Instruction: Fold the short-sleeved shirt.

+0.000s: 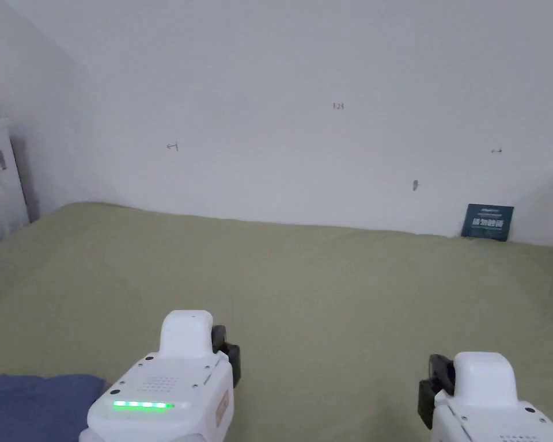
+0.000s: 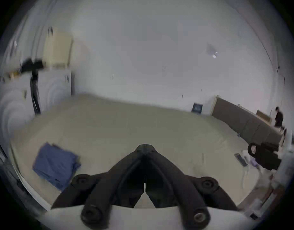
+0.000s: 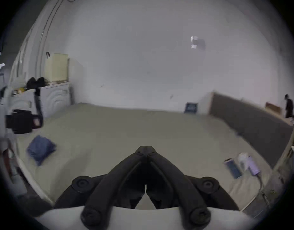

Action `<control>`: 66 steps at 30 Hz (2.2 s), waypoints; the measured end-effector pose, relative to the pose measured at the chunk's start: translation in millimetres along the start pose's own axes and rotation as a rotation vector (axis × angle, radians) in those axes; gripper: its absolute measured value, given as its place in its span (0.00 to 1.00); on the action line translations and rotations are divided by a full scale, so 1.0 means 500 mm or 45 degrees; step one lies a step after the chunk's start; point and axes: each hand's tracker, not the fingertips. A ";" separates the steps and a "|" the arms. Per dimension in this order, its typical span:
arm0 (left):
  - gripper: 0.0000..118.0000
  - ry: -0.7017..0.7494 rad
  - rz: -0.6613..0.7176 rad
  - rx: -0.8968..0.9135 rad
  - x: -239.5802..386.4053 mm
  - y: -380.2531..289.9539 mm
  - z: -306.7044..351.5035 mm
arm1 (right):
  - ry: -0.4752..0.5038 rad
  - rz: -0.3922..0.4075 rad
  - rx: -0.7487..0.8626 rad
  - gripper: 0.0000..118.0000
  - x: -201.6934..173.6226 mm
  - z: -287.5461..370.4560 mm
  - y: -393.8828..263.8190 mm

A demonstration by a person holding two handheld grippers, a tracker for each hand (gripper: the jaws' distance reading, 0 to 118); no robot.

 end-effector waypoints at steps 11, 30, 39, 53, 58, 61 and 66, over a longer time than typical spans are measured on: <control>0.00 -0.045 -0.221 0.135 0.105 0.064 0.082 | -0.031 -0.012 0.185 0.01 0.020 0.083 0.055; 1.00 -0.041 -0.106 0.207 0.077 0.089 0.085 | -0.033 -0.002 0.198 1.00 0.015 0.079 0.074; 1.00 0.051 -0.179 0.130 0.071 0.097 0.066 | -0.016 -0.007 0.214 1.00 0.012 0.086 0.083; 1.00 0.023 -0.126 -0.039 0.073 0.117 0.052 | 0.024 -0.021 0.181 1.00 0.011 0.077 0.095; 1.00 0.062 -0.193 -0.050 0.082 0.110 0.054 | 0.039 -0.024 0.169 1.00 0.019 0.071 0.099; 1.00 0.049 -0.208 -0.029 0.080 0.113 0.058 | 0.042 -0.032 0.160 1.00 0.014 0.069 0.099; 1.00 -0.029 -0.147 -0.025 0.074 0.126 0.064 | 0.052 -0.045 0.141 1.00 0.022 0.066 0.097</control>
